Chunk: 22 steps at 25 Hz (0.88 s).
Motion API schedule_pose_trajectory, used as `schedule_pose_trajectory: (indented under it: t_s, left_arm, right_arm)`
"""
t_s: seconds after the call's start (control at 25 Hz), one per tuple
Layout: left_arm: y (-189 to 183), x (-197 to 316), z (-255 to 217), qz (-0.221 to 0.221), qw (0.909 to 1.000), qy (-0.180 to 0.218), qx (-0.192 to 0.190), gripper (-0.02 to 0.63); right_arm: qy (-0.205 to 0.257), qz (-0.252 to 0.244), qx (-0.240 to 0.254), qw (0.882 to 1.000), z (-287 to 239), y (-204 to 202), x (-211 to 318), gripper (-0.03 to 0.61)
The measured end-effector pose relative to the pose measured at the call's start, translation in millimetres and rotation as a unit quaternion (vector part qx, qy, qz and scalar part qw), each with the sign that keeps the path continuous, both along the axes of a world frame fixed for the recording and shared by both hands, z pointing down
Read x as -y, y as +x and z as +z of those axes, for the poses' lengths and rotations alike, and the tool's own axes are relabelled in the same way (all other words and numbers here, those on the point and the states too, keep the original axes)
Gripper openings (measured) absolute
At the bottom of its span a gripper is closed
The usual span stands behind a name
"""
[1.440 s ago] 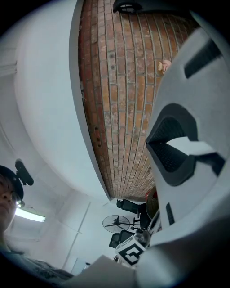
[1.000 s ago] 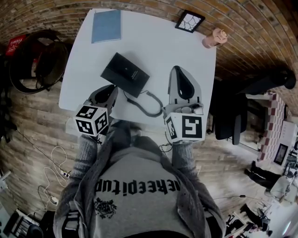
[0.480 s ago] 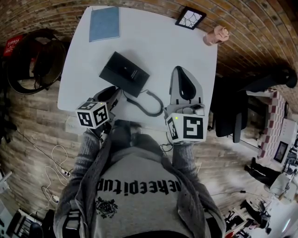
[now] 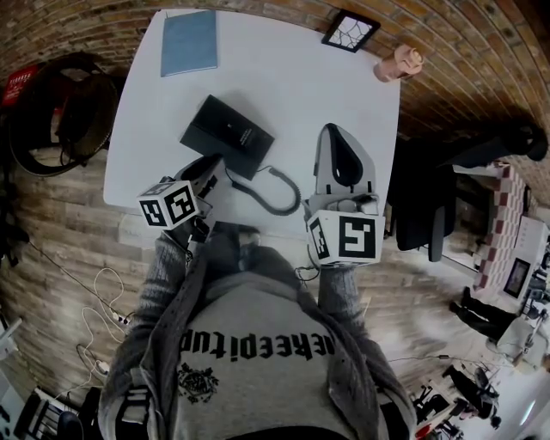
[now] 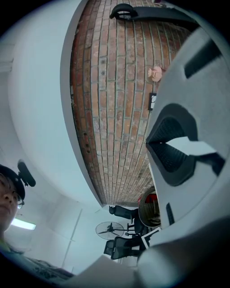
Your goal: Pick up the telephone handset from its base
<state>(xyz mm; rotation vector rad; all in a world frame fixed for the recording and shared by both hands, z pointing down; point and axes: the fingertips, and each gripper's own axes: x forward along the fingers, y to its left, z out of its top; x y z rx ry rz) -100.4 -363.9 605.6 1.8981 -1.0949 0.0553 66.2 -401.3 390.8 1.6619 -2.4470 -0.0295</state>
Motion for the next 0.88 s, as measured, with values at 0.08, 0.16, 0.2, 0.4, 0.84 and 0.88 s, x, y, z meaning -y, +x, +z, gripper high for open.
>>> schedule_pose_trajectory:
  t_s: [0.08, 0.16, 0.2, 0.4, 0.84, 0.88]
  left_arm:
    - [-0.2, 3.7, 0.4, -0.006, 1.0, -0.002, -0.007, 0.112]
    - [-0.4, 6.5, 0.2, -0.01, 0.9999, -0.003, -0.008, 0.112]
    - [-0.2, 6.8, 0.9, -0.011, 0.9999, -0.005, -0.011, 0.113]
    - [-1.0, 8.3, -2.3, -0.021, 0.9995, -0.011, -0.023, 0.114]
    - [11.1, 1.2, -15.5, -0.023, 0.9978, -0.026, -0.056, 0.073]
    - [12.0, 1.0, -19.7, -0.022, 0.998, -0.021, -0.055, 0.072]
  right_arm:
    - [0.0, 0.001, -0.002, 1.0, 0.1, 0.1, -0.1, 0.003]
    - [0.0, 0.002, -0.004, 1.0, -0.6, 0.9, -0.6, 0.003]
    - [0.001, 0.003, -0.004, 1.0, -1.1, 1.4, -0.8, 0.003]
    - [0.002, 0.002, -0.004, 1.0, -2.5, 1.7, -1.5, 0.003]
    - [0.012, -0.005, -0.003, 1.0, -10.8, -1.9, -9.7, 0.003]
    - [0.014, -0.006, -0.003, 1.0, -12.2, -1.9, -11.0, 0.003]
